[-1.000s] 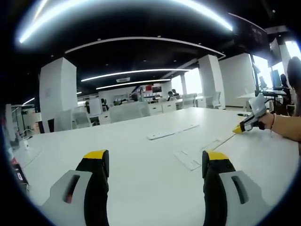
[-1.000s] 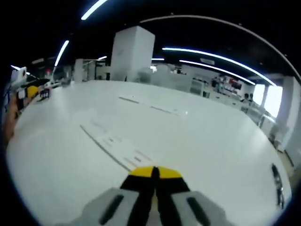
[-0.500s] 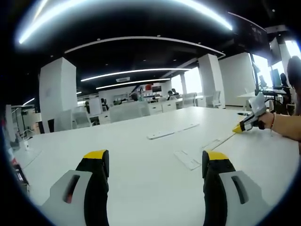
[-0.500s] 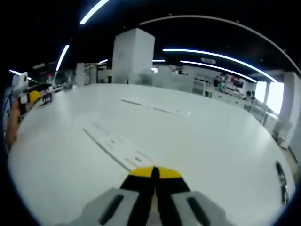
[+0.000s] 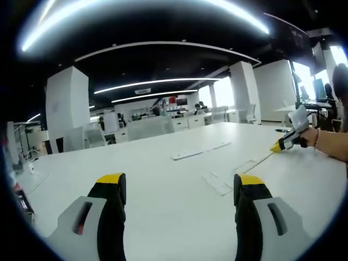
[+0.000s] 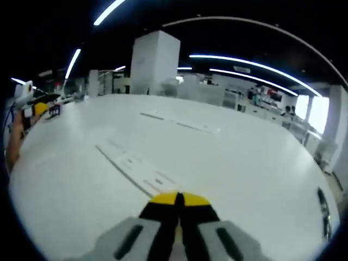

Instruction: Locate the socket holder cover, grip the socket holder cover, clip it into the socket holder slot.

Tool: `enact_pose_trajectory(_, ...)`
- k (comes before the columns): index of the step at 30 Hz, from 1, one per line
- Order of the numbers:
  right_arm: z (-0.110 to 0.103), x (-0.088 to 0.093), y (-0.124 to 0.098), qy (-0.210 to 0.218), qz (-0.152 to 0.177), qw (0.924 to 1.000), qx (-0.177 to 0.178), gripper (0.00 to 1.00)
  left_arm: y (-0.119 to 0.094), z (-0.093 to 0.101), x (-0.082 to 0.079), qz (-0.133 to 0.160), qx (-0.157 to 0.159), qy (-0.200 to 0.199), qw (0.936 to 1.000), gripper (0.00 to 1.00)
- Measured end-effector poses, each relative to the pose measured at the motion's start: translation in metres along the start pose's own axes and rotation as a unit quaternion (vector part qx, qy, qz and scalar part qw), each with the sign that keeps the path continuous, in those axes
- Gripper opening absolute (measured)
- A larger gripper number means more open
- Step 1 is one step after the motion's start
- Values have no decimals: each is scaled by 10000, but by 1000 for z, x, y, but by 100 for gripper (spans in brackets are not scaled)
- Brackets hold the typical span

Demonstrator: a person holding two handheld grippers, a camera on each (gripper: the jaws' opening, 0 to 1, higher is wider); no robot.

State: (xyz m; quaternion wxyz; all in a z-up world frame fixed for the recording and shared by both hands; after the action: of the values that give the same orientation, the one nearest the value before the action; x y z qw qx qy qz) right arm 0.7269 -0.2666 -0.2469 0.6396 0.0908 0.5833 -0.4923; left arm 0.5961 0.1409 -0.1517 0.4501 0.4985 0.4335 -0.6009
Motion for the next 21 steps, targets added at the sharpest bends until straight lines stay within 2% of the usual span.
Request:
enact_pose_trajectory(9,-5,-2,1,144,114,9997,-136,4,-1,2,2,0,-3,-3,10000,80)
enact_pose_trajectory(21,-8,-4,3,90,150,9998,-137,4,-1,1,2,-9,6,-3,10000,80)
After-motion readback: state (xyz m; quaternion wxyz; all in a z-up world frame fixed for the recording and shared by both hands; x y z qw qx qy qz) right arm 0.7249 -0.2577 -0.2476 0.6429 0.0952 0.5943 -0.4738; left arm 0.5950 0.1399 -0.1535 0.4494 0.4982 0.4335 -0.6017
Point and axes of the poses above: the point that each gripper's makers call its tool centre point, and the gripper's own axes: y roughly forward along the fingers, z roughly to its right, x roughly out of its underside, the point moved 6 cm from there along -y, roughly backward along the fingers, and after that the axes turned 15 degrees about -y, right-handed, at the moved point
